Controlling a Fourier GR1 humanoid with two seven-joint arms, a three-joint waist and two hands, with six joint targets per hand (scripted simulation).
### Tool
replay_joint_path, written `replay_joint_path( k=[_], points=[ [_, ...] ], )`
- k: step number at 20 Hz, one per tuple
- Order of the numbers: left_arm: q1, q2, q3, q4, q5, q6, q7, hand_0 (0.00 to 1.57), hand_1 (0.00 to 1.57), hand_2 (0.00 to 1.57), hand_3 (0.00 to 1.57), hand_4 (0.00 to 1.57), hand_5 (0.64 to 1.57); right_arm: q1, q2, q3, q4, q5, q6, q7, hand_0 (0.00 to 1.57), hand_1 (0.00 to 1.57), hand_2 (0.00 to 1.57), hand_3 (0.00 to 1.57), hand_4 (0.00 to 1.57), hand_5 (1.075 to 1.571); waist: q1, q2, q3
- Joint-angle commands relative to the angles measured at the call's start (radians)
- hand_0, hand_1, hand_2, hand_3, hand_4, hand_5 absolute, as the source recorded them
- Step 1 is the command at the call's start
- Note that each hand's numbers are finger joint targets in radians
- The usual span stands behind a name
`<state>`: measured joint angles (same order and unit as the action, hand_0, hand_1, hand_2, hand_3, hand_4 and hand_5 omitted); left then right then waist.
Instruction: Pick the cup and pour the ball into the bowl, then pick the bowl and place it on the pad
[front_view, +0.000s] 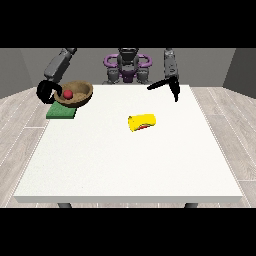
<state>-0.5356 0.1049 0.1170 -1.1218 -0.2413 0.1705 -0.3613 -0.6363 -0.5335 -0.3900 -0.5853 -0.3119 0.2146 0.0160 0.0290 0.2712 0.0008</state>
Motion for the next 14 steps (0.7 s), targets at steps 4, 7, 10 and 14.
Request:
replay_joint_path(
  k=[4, 7, 10, 14],
  points=[
    [-0.024, -0.038, -0.067, -0.178, -0.056, 0.068, 0.009, 0.00, 0.00, 0.00, 0.00, 0.00, 1.565, -0.012, -0.186, -0.082, 0.122, -0.021, 0.149, -0.159, 1.57, 1.57, 1.57, 1.19, 1.01, 1.567, 0.045, 0.197, 0.0024],
    [0.017, -0.025, -0.069, -0.232, -0.052, 0.057, 0.002, 0.00, 0.00, 0.00, 0.00, 0.00, 1.563, 0.007, -0.201, -0.081, 0.147, 0.003, 0.139, -0.234, 1.57, 1.57, 1.57, 0.00, 1.03, 1.566, 0.047, 0.199, 0.0013],
    [-0.015, -0.037, -0.092, -0.329, -0.069, 0.070, 0.087, 0.00, 0.00, 0.00, 0.00, 0.00, 1.563, -0.026, -0.233, -0.084, 0.187, 0.019, 0.142, -0.279, 1.57, 1.57, 1.57, 0.00, 1.04, 1.569, 0.043, 0.256, 0.0023],
    [0.030, -0.028, -0.134, -0.450, -0.100, 0.058, 0.144, 0.00, 0.00, 0.00, 0.00, 0.00, 1.564, -0.047, -0.259, -0.080, 0.229, 0.038, 0.149, -0.310, 1.57, 1.57, 1.57, 0.34, 1.03, 1.571, 0.047, 0.283, 0.0027]
  ],
)
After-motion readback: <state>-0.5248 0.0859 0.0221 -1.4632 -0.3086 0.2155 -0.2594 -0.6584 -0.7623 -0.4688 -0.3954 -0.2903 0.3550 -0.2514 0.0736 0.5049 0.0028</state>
